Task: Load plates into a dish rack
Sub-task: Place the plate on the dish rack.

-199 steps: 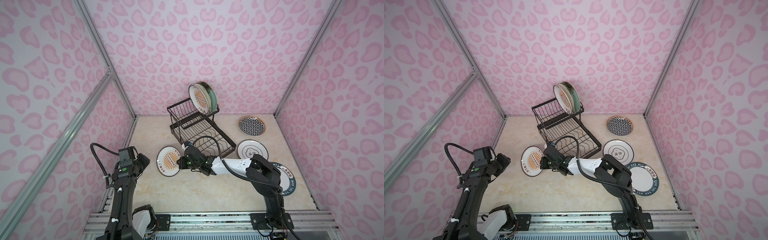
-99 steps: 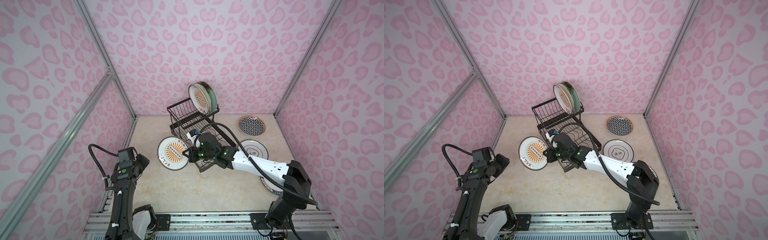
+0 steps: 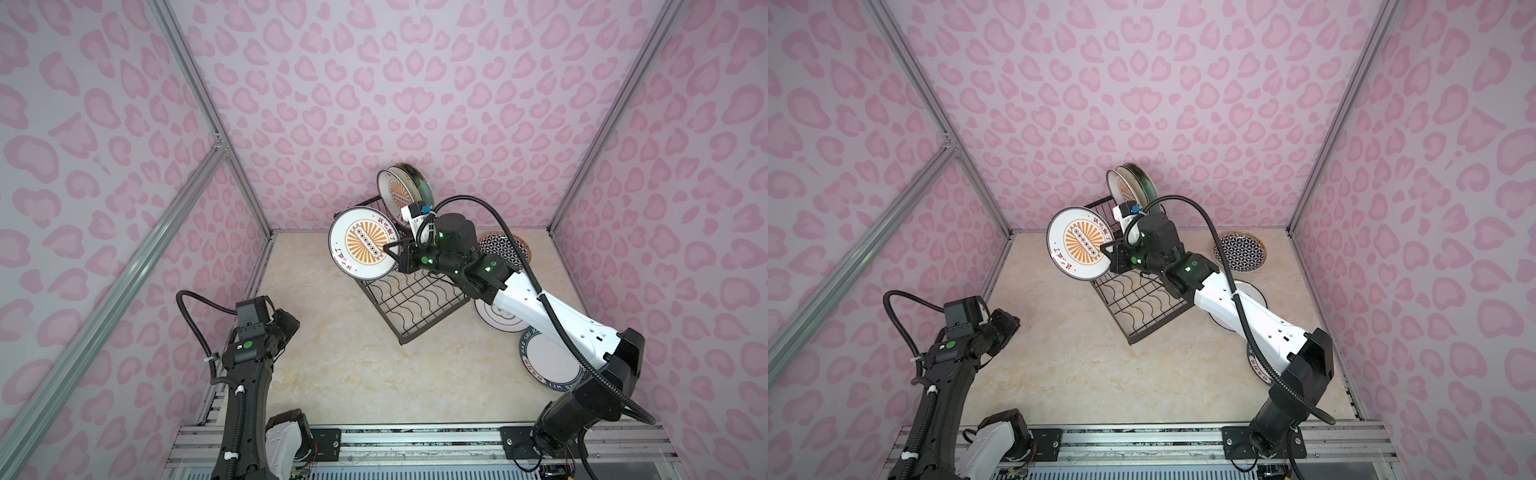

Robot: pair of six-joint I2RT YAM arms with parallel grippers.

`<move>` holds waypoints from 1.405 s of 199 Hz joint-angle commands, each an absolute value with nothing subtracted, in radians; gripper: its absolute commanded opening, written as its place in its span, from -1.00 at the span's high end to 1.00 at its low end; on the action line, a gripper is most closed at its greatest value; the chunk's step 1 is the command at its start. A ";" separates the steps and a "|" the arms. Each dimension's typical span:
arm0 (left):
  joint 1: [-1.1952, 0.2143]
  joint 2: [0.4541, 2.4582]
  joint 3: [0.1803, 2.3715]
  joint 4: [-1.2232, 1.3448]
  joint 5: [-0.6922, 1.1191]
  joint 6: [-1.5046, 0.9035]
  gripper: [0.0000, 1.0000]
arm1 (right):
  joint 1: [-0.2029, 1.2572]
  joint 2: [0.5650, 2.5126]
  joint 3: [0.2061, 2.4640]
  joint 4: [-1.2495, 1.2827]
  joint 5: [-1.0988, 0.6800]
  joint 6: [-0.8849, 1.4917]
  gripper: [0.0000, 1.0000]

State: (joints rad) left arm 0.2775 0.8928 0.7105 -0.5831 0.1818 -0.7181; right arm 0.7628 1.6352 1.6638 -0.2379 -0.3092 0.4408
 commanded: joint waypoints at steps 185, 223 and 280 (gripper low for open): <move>0.275 0.874 0.713 -0.616 0.234 -0.715 0.32 | 0.676 2.008 2.171 -0.275 0.112 -0.072 1.00; 0.273 0.867 0.719 -0.626 0.235 -0.713 0.32 | 0.687 2.059 2.191 -0.251 0.212 -0.150 1.00; 0.274 0.856 0.701 -0.636 0.229 -0.716 0.32 | 0.692 2.119 2.255 -0.236 0.320 -0.186 1.00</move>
State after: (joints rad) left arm 0.2729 0.8581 0.7082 -0.6285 0.2314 -0.7151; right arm 0.6922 2.0956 2.2272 -0.2886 0.2497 -0.1535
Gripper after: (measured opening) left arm 0.341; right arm 0.059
